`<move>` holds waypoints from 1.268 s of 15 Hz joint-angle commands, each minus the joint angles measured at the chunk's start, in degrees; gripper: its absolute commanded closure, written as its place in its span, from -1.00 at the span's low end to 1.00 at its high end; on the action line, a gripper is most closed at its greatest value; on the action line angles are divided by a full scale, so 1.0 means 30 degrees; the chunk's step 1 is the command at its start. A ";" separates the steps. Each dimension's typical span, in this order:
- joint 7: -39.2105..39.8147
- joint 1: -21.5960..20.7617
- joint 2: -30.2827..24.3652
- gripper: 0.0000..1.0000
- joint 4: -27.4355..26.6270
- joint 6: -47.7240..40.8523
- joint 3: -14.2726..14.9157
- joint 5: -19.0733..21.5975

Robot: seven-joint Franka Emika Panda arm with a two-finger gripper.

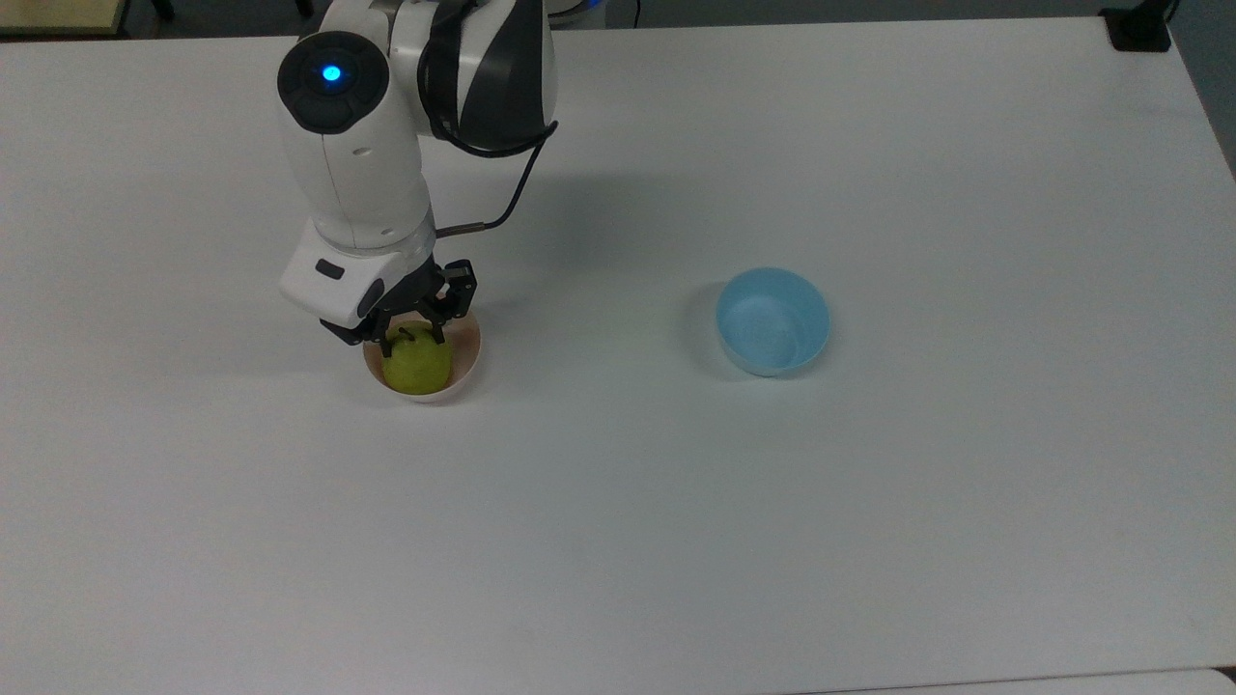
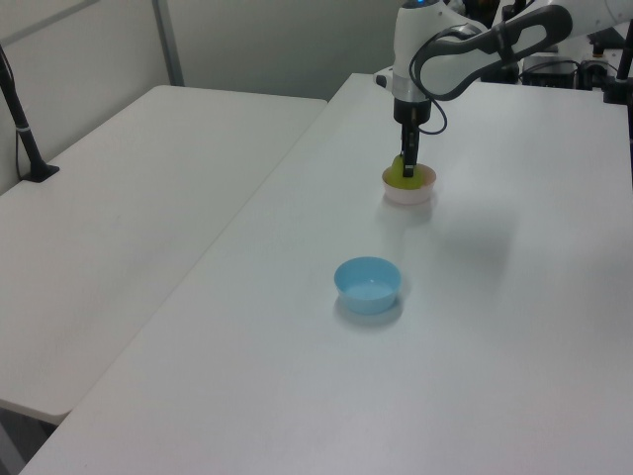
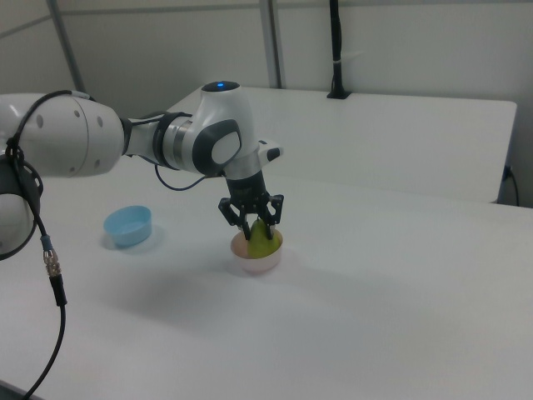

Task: Pick up a pear from the bowl
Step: 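Close the gripper around the green pear in the pink bowl, then lift the pear up out of the pink bowl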

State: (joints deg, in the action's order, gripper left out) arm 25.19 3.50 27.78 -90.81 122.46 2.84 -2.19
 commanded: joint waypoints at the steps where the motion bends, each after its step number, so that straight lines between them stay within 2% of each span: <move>1: -0.0458 -0.0083 -0.0820 0.90 -0.0374 -0.0210 0.0021 -0.0179; 7: -0.1101 -0.0025 -0.1933 0.92 0.0884 -0.3168 -0.0155 -0.0032; 14: -0.1073 0.0093 -0.3046 0.93 0.3989 -0.8236 -0.0155 0.0261; 19: -0.1015 0.0530 -0.3663 0.94 0.4139 -0.8710 -0.0243 0.0641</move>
State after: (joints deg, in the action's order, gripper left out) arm 23.11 3.65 17.92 -78.40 97.67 2.71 -1.53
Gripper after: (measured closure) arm 0.498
